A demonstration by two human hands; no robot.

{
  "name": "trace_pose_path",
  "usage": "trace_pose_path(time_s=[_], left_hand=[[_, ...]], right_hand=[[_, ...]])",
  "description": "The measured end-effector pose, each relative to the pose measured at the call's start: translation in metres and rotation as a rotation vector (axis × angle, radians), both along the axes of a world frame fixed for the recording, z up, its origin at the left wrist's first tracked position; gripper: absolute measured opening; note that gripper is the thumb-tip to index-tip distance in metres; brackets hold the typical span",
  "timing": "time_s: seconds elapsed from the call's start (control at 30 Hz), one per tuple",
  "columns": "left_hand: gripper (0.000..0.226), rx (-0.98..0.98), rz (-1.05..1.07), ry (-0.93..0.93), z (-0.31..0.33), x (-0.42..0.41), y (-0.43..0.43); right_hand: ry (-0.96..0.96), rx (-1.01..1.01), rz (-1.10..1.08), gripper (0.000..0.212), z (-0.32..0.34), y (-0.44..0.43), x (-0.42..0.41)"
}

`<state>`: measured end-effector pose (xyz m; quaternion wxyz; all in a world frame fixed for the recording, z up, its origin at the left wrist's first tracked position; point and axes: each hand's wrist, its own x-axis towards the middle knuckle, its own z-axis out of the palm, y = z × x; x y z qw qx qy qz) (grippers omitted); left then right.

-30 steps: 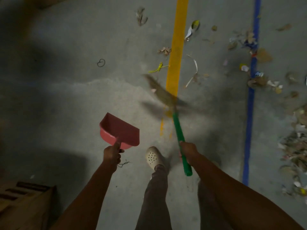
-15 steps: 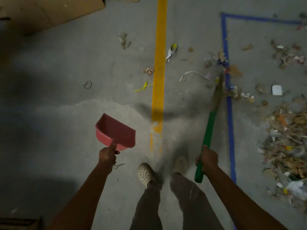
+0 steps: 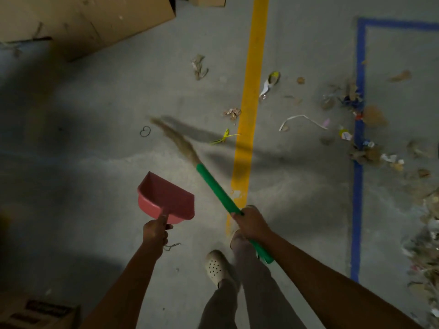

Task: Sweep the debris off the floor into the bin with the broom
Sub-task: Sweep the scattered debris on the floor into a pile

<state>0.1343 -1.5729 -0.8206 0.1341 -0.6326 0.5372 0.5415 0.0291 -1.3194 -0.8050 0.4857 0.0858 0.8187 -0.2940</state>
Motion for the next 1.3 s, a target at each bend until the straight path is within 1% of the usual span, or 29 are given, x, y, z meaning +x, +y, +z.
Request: trace_pose_path(time_s=[0.07,0.13,0.17,0.27,0.37,0.5,0.6,0.73,0.87,1.0,1.13,1.3], left_hand=[[0.056,-0.013,0.001,-0.012,-0.005,-0.019,0.002],[0.057,-0.018,-0.013,-0.006,-0.012,-0.039,0.005],[0.057,-0.014,-0.03,-0.005,-0.014,-0.05,0.007],[0.053,-0.007,-0.067,-0.003,-0.021,-0.082,0.017],[0.054,0.011,-0.106,-0.009,-0.025,-0.109,0.029],[0.056,0.039,-0.16,-0.005,-0.028,-0.135,0.039],[0.054,0.046,-0.2,0.008,-0.025,-0.15,0.045],[0.055,0.049,-0.257,0.027,-0.024,-0.164,0.045],[0.055,0.061,-0.285,0.04,-0.024,-0.172,0.036],[0.054,0.057,-0.275,0.04,-0.025,-0.171,0.008],[0.063,0.089,-0.282,0.045,-0.022,-0.162,-0.032],[0.064,0.103,-0.245,0.032,-0.015,-0.143,-0.106]], right_hand=[[-0.032,0.022,0.075,0.045,-0.014,-0.003,-0.022],[-0.087,0.024,0.04,0.047,-0.027,0.001,-0.04],[-0.127,0.017,-0.073,0.046,-0.034,0.006,-0.046],[-0.283,0.016,-0.563,0.036,-0.046,0.028,-0.058],[-0.328,0.06,-0.914,0.034,-0.054,0.056,-0.064],[-0.286,0.157,-1.207,0.034,-0.058,0.099,-0.081],[-0.169,0.209,-1.333,0.038,-0.057,0.127,-0.084],[-0.069,0.242,-1.352,0.041,-0.039,0.147,-0.08],[0.005,0.237,-1.269,0.042,-0.022,0.135,-0.078],[0.023,0.12,-1.222,0.039,-0.009,0.092,-0.074],[-0.005,0.006,-1.078,0.035,0.011,0.029,-0.076],[-0.015,-0.048,-0.762,0.029,0.036,-0.07,-0.075]])
